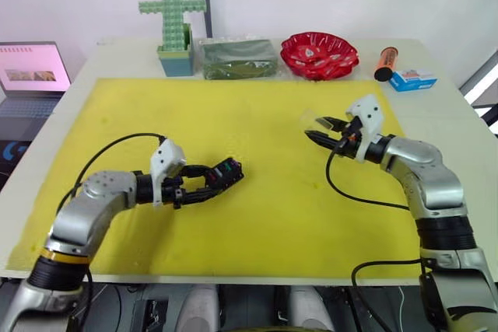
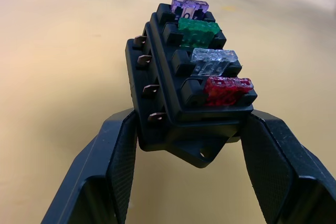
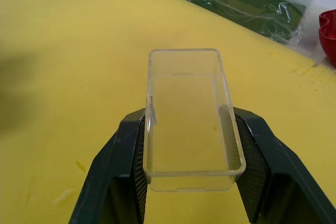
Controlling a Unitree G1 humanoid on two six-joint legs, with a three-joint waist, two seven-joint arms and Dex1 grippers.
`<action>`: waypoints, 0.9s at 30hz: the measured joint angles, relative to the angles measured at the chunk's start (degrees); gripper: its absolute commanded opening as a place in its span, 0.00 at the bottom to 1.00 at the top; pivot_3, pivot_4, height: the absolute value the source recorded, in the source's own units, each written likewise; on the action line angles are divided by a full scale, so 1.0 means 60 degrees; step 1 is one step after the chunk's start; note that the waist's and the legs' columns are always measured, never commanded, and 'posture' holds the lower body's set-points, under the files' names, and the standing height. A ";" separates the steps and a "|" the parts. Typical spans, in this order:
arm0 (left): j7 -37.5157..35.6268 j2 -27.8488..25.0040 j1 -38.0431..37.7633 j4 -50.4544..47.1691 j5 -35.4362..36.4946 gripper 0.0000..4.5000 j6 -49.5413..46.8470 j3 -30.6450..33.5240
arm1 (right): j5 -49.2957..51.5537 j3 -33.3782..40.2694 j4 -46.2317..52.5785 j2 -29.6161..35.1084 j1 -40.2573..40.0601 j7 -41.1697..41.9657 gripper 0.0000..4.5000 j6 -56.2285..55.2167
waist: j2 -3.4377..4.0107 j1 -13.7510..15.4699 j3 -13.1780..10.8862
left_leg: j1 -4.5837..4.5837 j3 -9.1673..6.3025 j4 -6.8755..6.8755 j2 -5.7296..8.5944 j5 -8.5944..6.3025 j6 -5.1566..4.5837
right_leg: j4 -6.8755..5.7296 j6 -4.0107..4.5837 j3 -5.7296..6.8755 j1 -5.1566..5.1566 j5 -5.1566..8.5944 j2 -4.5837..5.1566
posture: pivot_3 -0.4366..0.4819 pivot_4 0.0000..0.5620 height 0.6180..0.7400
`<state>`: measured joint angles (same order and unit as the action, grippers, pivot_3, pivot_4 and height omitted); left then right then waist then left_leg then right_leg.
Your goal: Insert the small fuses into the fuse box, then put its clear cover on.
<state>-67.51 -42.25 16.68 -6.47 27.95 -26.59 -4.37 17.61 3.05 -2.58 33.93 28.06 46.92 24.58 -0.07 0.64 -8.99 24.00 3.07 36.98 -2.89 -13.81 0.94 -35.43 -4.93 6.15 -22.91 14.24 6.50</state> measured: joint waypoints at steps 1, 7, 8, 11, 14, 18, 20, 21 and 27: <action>-0.0420 -0.0112 0.0115 0.0256 -0.0095 0.57 0.0222 -0.0183 | 0.0000 -0.0002 -0.0004 -0.0002 0.0036 0.0007 0.41 0.0000 | 0.0002 0.0000 -0.0001 | 0.0002 0.0000 0.0000 0.0000 0.0000 0.0000 | -0.0001 0.0000 0.0000 -0.0002 0.0000 0.0000 | 0.48 0.27 1.00; -0.1961 0.0244 0.1241 0.1801 -0.1061 0.57 0.1875 -0.1276 | 0.0005 -0.0023 -0.0073 -0.0039 0.0194 0.0037 0.41 0.0000 | -0.0002 0.0011 -0.0003 | 0.0008 -0.0002 0.0006 0.0001 0.0001 0.0001 | -0.0002 -0.0001 0.0000 0.0001 -0.0001 0.0000 | 0.48 0.27 1.00; -0.2083 0.0355 0.1386 0.2066 -0.1226 0.57 0.2127 -0.1372 | 0.0004 -0.0021 -0.0080 -0.0037 0.0194 0.0033 0.41 0.0014 | -0.0002 0.0008 -0.0003 | 0.0008 -0.0002 0.0005 0.0001 0.0001 0.0001 | -0.0001 -0.0001 0.0000 0.0000 -0.0001 0.0000 | 0.48 0.27 1.00; -0.2265 0.0692 0.1586 0.2688 -0.1471 0.73 0.2544 -0.1419 | 0.0011 -0.0022 -0.0079 -0.0040 0.0186 0.0023 0.41 0.0035 | -0.0003 -0.0001 -0.0004 | 0.0010 -0.0002 0.0004 0.0001 0.0001 0.0000 | -0.0014 -0.0002 0.0000 -0.0009 -0.0002 -0.0001 | 0.48 0.27 1.00; -0.2453 0.0783 0.1695 0.3052 -0.1648 0.95 0.2907 -0.1489 | 0.0020 -0.0021 -0.0077 -0.0040 0.0149 0.0009 0.41 0.0085 | -0.0003 -0.0008 -0.0004 | 0.0010 -0.0002 0.0004 0.0000 0.0001 0.0000 | -0.0023 -0.0002 0.0000 -0.0013 -0.0002 -0.0001 | 0.48 0.27 1.00; -0.2221 0.0831 0.1563 0.2902 -0.1633 1.00 0.3067 -0.1204 | 0.0047 -0.0021 0.0003 -0.0040 0.0133 0.0002 0.41 0.0139 | -0.0003 -0.0007 -0.0004 | 0.0011 -0.0003 0.0005 -0.0001 0.0001 0.0000 | -0.0022 -0.0002 -0.0001 -0.0011 -0.0002 0.0000 | 0.48 0.27 1.00; -0.1887 0.0822 0.1068 0.2447 -0.1578 1.00 0.3063 -0.0859 | 0.0099 -0.0018 0.0023 -0.0038 0.0104 -0.0008 0.41 0.0141 | -0.0003 -0.0012 -0.0004 | 0.0011 -0.0003 0.0004 -0.0002 0.0001 0.0000 | -0.0020 -0.0002 -0.0001 -0.0012 -0.0002 0.0000 | 0.48 0.27 1.00; -0.1622 0.0855 0.0659 0.2069 -0.1502 1.00 0.3033 -0.0706 | 0.0105 0.0004 0.0027 -0.0032 0.0047 -0.0021 0.41 0.0141 | -0.0003 -0.0022 -0.0004 | 0.0010 -0.0003 0.0004 -0.0002 0.0001 -0.0001 | -0.0021 -0.0002 -0.0002 -0.0011 -0.0002 0.0001 | 0.48 0.27 1.00; -0.0138 0.1287 -0.0922 0.0358 -0.1547 1.00 0.2810 -0.0540 | 0.0129 0.0014 0.0035 -0.0037 -0.0056 -0.0092 0.41 0.0153 | -0.0003 0.0025 -0.0004 | 0.0009 -0.0007 0.0008 -0.0001 0.0001 0.0000 | -0.0022 -0.0002 -0.0002 -0.0005 -0.0002 0.0004 | 0.48 0.27 1.00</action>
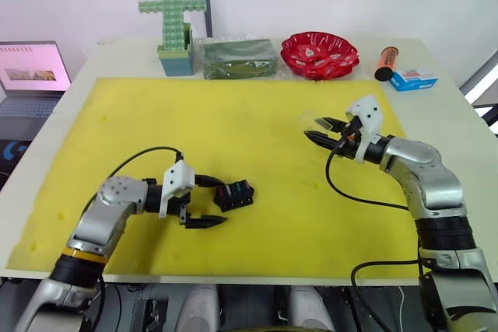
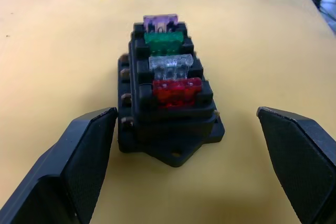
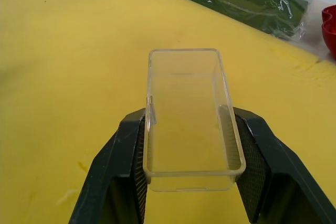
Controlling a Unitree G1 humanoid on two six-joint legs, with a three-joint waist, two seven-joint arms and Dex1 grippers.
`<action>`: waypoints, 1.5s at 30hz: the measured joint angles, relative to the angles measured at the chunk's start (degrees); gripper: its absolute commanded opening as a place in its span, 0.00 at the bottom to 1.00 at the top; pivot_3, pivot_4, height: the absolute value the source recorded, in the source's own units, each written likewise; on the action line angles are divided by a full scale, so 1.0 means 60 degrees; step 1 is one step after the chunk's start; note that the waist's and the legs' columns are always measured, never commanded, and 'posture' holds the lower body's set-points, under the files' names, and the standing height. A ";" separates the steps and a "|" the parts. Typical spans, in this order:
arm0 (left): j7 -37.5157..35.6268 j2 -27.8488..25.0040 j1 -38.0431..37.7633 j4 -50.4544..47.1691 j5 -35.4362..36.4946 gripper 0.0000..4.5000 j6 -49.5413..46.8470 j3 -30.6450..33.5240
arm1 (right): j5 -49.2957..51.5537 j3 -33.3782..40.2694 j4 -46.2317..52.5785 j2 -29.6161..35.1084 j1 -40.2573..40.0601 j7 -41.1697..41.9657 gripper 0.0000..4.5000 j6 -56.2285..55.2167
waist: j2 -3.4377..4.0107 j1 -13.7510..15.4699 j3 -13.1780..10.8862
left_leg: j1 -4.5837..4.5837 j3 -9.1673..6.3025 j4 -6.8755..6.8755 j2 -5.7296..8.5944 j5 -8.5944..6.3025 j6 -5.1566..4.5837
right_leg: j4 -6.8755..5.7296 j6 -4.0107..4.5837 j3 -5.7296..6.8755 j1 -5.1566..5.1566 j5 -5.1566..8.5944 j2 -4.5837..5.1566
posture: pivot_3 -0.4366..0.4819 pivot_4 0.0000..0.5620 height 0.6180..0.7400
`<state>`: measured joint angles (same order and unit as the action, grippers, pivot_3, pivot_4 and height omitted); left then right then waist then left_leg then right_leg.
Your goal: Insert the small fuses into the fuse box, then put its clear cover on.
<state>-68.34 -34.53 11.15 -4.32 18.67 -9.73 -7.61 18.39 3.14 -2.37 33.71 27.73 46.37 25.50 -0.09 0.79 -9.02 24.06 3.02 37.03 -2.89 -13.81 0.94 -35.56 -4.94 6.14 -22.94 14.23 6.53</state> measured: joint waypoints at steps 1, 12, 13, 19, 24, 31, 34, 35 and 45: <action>0.0418 0.0145 -0.0233 -0.0209 -0.0166 1.00 0.0016 -0.0003 | 0.0003 -0.0001 0.0000 -0.0003 0.0000 0.0000 0.41 0.0000 | 0.0000 0.0001 0.0000 | 0.0000 0.0000 0.0001 0.0000 0.0000 0.0000 | 0.0003 0.0000 0.0000 0.0002 0.0000 0.0000 | 0.48 0.27 1.00; 0.2779 0.1207 -0.0834 -0.0492 -0.1403 1.00 0.0751 -0.0189 | 0.0022 -0.0001 -0.0092 -0.0016 0.0145 0.0021 0.41 -0.0010 | 0.0006 0.0003 0.0004 | -0.0017 0.0002 0.0001 0.0002 0.0000 0.0000 | 0.0005 0.0000 0.0001 0.0021 0.0000 0.0001 | 0.48 0.27 1.00; 0.2867 0.1245 -0.0926 -0.0537 -0.1439 1.00 0.0782 -0.0219 | 0.0026 -0.0001 -0.0092 -0.0016 0.0146 0.0021 0.41 -0.0010 | 0.0006 0.0005 0.0005 | -0.0021 0.0001 0.0000 0.0002 0.0000 0.0000 | 0.0010 0.0000 0.0001 0.0026 0.0000 0.0001 | 0.48 0.27 1.00; 0.3144 0.1253 -0.1185 -0.0757 -0.1556 0.80 0.0848 -0.0321 | 0.0037 -0.0001 -0.0094 -0.0014 0.0146 0.0023 0.41 -0.0009 | 0.0019 -0.0005 0.0013 | -0.0025 0.0002 -0.0003 0.0002 -0.0001 -0.0001 | 0.0012 0.0000 0.0001 0.0028 0.0000 0.0002 | 0.48 0.27 1.00; 0.3225 0.1253 -0.1358 -0.0897 -0.1521 0.62 0.0861 -0.0315 | 0.0070 -0.0001 -0.0091 -0.0012 0.0145 0.0024 0.41 -0.0006 | 0.0025 -0.0009 0.0016 | -0.0030 0.0002 -0.0003 0.0002 -0.0001 -0.0001 | 0.0011 0.0001 0.0001 0.0029 0.0001 0.0002 | 0.48 0.27 1.00; 0.0583 0.0854 0.0536 0.1183 -0.0719 0.62 0.1444 -0.0615 | 0.0440 -0.0630 0.0950 0.0483 0.0157 0.1205 0.41 0.0620 | 0.0030 0.0012 0.0018 | -0.0028 0.0000 0.0001 0.0002 -0.0001 -0.0001 | 0.0011 0.0003 0.0003 0.0028 0.0002 0.0001 | 0.48 0.27 1.00; -0.0939 0.0966 0.1594 0.2527 -0.0533 0.62 0.1939 -0.0931 | 0.0689 -0.1163 0.1586 0.0662 0.0235 0.1953 0.41 0.1081 | 0.0029 0.0009 0.0018 | -0.0018 0.0002 0.0002 0.0005 -0.0001 -0.0001 | 0.0015 0.0001 0.0003 0.0023 0.0001 0.0001 | 0.48 0.27 1.00; -0.1394 0.1055 0.2087 0.3164 -0.0593 0.62 0.2301 -0.1096 | 0.0821 -0.1339 0.1849 0.0676 0.0295 0.2152 0.41 0.1290 | 0.0028 0.0031 0.0017 | -0.0012 -0.0004 0.0007 0.0006 -0.0001 -0.0001 | 0.0011 0.0001 0.0008 0.0021 0.0001 0.0000 | 0.48 0.27 1.00; -0.2732 0.1929 0.4159 0.6756 -0.1137 0.62 0.4771 -0.1396 | 0.1210 -0.2774 0.3575 0.0179 0.0345 0.2159 0.41 0.2211 | 0.0022 0.0026 0.0019 | -0.0007 -0.0011 0.0018 0.0007 -0.0001 -0.0002 | 0.0011 -0.0001 0.0010 0.0026 -0.0001 0.0000 | 0.48 0.27 1.00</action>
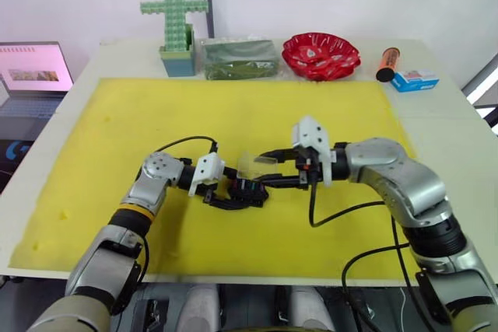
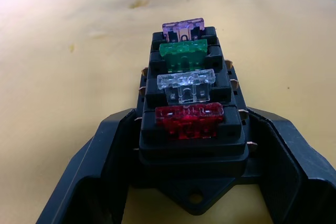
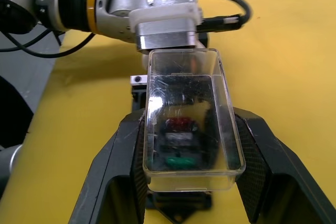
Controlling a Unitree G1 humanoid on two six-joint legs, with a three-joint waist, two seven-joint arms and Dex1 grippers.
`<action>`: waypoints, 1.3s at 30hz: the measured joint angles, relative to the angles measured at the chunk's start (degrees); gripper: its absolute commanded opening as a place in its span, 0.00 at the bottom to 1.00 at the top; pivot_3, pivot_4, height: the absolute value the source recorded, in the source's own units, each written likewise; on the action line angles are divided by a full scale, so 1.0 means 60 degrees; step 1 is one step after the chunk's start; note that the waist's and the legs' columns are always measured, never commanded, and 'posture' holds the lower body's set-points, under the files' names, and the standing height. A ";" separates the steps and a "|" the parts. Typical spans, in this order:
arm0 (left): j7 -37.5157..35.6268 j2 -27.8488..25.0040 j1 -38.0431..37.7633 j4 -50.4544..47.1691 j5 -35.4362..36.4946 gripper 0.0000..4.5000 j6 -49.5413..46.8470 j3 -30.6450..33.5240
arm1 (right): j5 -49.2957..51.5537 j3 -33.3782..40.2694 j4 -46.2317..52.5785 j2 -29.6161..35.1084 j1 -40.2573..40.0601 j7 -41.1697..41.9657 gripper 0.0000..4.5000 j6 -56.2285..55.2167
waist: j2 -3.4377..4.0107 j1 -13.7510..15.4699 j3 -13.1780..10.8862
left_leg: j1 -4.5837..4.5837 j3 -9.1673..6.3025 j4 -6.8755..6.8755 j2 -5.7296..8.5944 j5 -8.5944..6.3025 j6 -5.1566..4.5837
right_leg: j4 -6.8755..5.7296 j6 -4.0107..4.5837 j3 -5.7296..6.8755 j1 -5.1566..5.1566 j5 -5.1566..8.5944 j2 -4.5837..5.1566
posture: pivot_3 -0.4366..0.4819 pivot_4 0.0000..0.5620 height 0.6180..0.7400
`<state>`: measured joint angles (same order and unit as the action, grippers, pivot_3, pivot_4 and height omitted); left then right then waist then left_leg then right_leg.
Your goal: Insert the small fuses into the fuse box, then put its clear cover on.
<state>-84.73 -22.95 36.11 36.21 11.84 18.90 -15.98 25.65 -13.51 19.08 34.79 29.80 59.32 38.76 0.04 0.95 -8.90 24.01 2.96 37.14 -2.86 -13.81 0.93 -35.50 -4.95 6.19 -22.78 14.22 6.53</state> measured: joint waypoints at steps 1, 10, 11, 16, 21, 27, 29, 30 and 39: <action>-0.0005 0.0007 -0.0001 0.0035 0.0004 0.62 0.0047 0.0010 | -0.0081 -0.0109 -0.0002 0.0000 -0.0077 -0.0031 0.41 -0.0057 | 0.0000 -0.0005 0.0000 | 0.0000 0.0001 0.0005 0.0000 0.0000 0.0000 | 0.0000 0.0000 0.0000 0.0001 0.0000 0.0001 | 0.48 0.27 1.00; -0.0001 0.0077 -0.0172 -0.0081 0.0002 0.62 0.0050 0.0198 | -0.1011 -0.0766 -0.0329 -0.0216 -0.0210 -0.0299 0.41 -0.0831 | 0.0000 -0.0018 0.0000 | 0.0000 0.0000 0.0002 0.0001 0.0000 0.0000 | 0.0000 -0.0001 0.0000 0.0001 0.0000 0.0003 | 0.48 0.27 1.00; 0.0004 0.0076 -0.0190 -0.0104 0.0000 0.62 0.0038 0.0210 | -0.1145 -0.0843 -0.0417 -0.0221 -0.0205 -0.0318 0.41 -0.0957 | 0.0000 -0.0019 0.0000 | 0.0000 0.0000 0.0003 0.0001 0.0000 0.0000 | 0.0000 0.0000 0.0001 0.0001 0.0000 0.0003 | 0.48 0.27 1.00; 0.0040 0.0071 -0.0294 -0.0255 -0.0004 0.62 -0.0017 0.0265 | -0.1671 -0.1146 -0.0825 -0.0333 -0.0206 -0.0439 0.41 -0.1307 | -0.0001 -0.0026 0.0000 | 0.0000 0.0001 0.0001 0.0001 0.0000 0.0000 | 0.0000 -0.0001 0.0001 0.0000 0.0000 0.0002 | 0.48 0.27 1.00; 0.0073 0.0065 -0.0330 -0.0366 -0.0019 0.62 -0.0157 0.0280 | -0.1991 -0.1340 -0.0967 -0.0361 -0.0210 -0.0500 0.41 -0.1467 | -0.0001 -0.0027 0.0000 | 0.0000 0.0000 0.0001 0.0002 0.0000 0.0000 | 0.0000 -0.0001 0.0001 0.0000 0.0000 0.0002 | 0.48 0.27 1.00; 0.0102 0.0063 -0.0343 -0.0427 -0.0027 0.62 -0.0185 0.0281 | -0.1928 -0.1340 -0.0946 -0.0400 -0.0213 -0.0498 0.41 -0.1245 | -0.0001 -0.0027 0.0000 | 0.0000 0.0000 0.0001 0.0002 0.0000 0.0000 | 0.0000 0.0000 0.0001 0.0000 0.0000 0.0002 | 0.48 0.27 1.00; 0.0115 0.0068 -0.0343 -0.0430 -0.0028 0.62 -0.0185 0.0280 | -0.1923 -0.1340 -0.0939 -0.0401 -0.0213 -0.0498 0.41 -0.1165 | -0.0001 -0.0025 0.0000 | 0.0000 0.0000 0.0001 0.0002 0.0000 0.0000 | 0.0000 -0.0001 0.0001 0.0001 0.0000 0.0002 | 0.48 0.27 1.00; 0.0125 0.0069 -0.0344 -0.0431 -0.0030 0.62 -0.0185 0.0278 | -0.1927 -0.1341 -0.0939 -0.0400 -0.0214 -0.0498 0.41 -0.1154 | -0.0001 -0.0024 0.0000 | 0.0000 0.0001 0.0001 0.0002 0.0000 0.0000 | 0.0000 -0.0001 0.0001 0.0000 0.0000 0.0002 | 0.48 0.27 1.00; 0.0170 0.0061 -0.0360 -0.0449 -0.0036 0.62 -0.0191 0.0276 | -0.1928 -0.1296 -0.0940 -0.0346 -0.0283 -0.0498 0.77 -0.1088 | -0.0001 -0.0028 0.0000 | 0.0000 0.0001 0.0001 0.0002 0.0000 0.0000 | 0.0000 -0.0001 0.0001 0.0000 0.0000 0.0002 | 0.48 0.27 1.00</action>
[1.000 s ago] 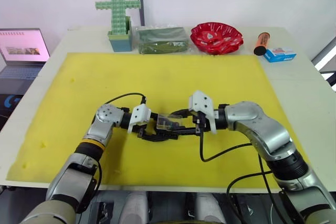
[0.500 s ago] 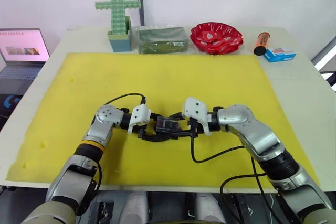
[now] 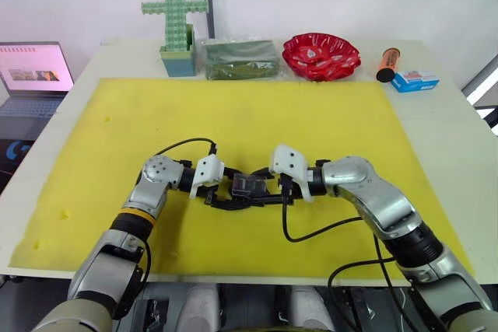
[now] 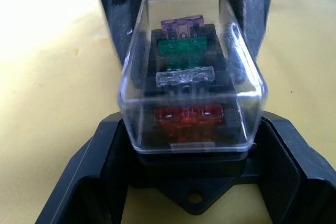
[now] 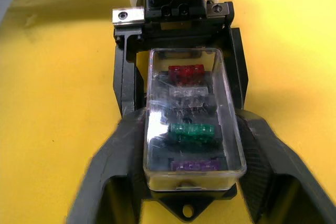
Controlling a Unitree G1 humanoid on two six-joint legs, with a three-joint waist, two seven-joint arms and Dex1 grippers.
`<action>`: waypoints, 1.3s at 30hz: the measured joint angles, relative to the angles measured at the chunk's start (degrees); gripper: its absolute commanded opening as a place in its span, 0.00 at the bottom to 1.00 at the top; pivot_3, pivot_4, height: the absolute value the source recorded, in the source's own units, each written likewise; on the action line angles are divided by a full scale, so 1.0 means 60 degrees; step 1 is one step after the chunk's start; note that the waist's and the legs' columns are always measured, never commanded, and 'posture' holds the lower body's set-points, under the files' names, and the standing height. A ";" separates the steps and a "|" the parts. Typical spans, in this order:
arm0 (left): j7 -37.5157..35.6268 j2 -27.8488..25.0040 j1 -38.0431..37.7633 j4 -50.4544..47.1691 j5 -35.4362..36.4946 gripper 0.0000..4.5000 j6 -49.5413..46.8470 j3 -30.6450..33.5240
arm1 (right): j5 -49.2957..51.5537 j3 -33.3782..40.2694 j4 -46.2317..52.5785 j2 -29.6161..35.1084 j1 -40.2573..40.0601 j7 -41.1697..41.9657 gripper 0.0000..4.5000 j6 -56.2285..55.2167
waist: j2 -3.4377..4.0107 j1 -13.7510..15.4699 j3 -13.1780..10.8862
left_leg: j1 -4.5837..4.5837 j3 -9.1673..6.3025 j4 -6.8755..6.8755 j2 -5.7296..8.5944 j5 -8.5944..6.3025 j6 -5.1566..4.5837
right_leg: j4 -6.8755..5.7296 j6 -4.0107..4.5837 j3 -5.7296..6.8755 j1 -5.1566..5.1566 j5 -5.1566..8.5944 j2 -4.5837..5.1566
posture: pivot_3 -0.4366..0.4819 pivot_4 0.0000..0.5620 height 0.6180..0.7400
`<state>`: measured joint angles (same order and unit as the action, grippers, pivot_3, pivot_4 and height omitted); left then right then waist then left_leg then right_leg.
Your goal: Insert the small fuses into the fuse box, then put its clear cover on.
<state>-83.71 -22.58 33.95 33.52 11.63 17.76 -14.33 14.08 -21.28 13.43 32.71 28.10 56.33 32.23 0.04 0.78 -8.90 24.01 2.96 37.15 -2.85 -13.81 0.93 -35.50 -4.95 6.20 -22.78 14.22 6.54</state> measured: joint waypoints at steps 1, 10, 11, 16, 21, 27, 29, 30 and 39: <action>0.0003 -0.0002 0.0000 -0.0004 0.0000 0.62 -0.0002 0.0002 | 0.0011 0.0019 0.0003 0.0000 -0.0001 0.0000 0.86 0.0001 | 0.0000 -0.0002 0.0000 | 0.0000 0.0000 0.0000 0.0000 0.0000 0.0000 | 0.0000 0.0000 0.0000 0.0000 0.0000 0.0000 | 0.48 0.27 1.00; 0.0029 -0.0022 -0.0010 -0.0017 -0.0001 0.62 -0.0003 0.0001 | 0.1208 0.1562 0.1023 0.0367 0.0012 0.0241 0.99 0.0373 | 0.0000 -0.0002 0.0000 | -0.0002 -0.0004 -0.0002 -0.0001 0.0000 0.0000 | -0.0002 0.0000 0.0001 0.0000 0.0000 -0.0001 | 0.48 0.27 1.00; 0.0033 -0.0021 -0.0010 -0.0016 -0.0001 0.62 -0.0003 0.0001 | 0.1473 0.1726 0.1148 0.0320 0.0022 0.0245 0.95 0.0502 | 0.0000 -0.0001 0.0000 | -0.0002 -0.0005 -0.0003 -0.0001 0.0000 0.0000 | -0.0002 0.0000 0.0002 0.0000 0.0000 -0.0001 | 0.48 0.27 1.00; 0.0050 -0.0018 -0.0017 -0.0023 0.0000 0.62 -0.0008 0.0001 | 0.2206 0.2126 0.1204 -0.0410 0.0206 0.0020 0.63 0.0640 | 0.0000 -0.0003 0.0000 | -0.0002 -0.0004 -0.0002 -0.0001 0.0000 0.0000 | -0.0001 0.0000 0.0002 0.0001 0.0000 -0.0001 | 0.48 0.27 1.00; 0.0051 -0.0021 -0.0030 -0.0066 0.0001 0.62 -0.0051 0.0001 | 0.1783 0.1523 0.0687 -0.0661 0.0222 -0.0102 0.22 0.0156 | 0.0000 -0.0001 0.0000 | -0.0002 -0.0004 -0.0002 -0.0001 0.0000 0.0000 | -0.0003 0.0000 0.0003 0.0000 0.0000 -0.0001 | 0.48 0.27 1.00; 0.0053 -0.0036 -0.0033 -0.0113 0.0005 0.62 -0.0158 0.0001 | 0.1230 0.1005 0.0297 -0.0650 0.0199 -0.0088 0.01 -0.0135 | 0.0000 -0.0005 0.0000 | -0.0001 -0.0003 -0.0002 0.0000 0.0000 0.0000 | -0.0004 0.0000 0.0002 0.0000 0.0000 -0.0001 | 0.48 0.27 1.00; 0.0059 -0.0040 -0.0059 -0.0158 0.0004 0.62 -0.0166 0.0001 | 0.1148 0.0956 0.0279 -0.0671 0.0199 -0.0091 0.01 -0.0177 | 0.0000 -0.0005 0.0000 | -0.0001 -0.0003 -0.0002 0.0000 0.0000 0.0000 | -0.0004 0.0000 0.0002 0.0000 0.0000 -0.0001 | 0.48 0.27 1.00; 0.0066 -0.0043 -0.0082 -0.0184 0.0007 0.62 -0.0169 0.0002 | 0.1127 0.0928 0.0279 -0.0677 0.0199 -0.0092 0.01 -0.0187 | 0.0000 -0.0004 0.0000 | -0.0001 -0.0003 -0.0002 0.0000 0.0000 0.0000 | -0.0003 0.0000 0.0002 0.0000 0.0000 -0.0001 | 0.48 0.27 1.00; 0.0088 -0.0050 -0.0116 -0.0189 -0.0058 0.62 -0.0185 -0.0015 | 0.0555 0.0220 -0.0676 -0.0928 -0.0161 -0.0110 0.01 -0.0715 | -0.0005 -0.0008 0.0007 | -0.0005 -0.0001 -0.0005 0.0000 0.0000 0.0000 | -0.0004 0.0000 0.0003 0.0003 0.0000 -0.0001 | 0.48 0.27 1.00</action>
<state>-83.18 -22.88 33.25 32.39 11.28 16.65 -14.42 17.41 -19.97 9.38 27.15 27.14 55.67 27.94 0.01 0.73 -8.86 23.98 2.96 37.12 -2.85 -13.81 0.92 -35.52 -4.95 6.21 -22.77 14.22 6.54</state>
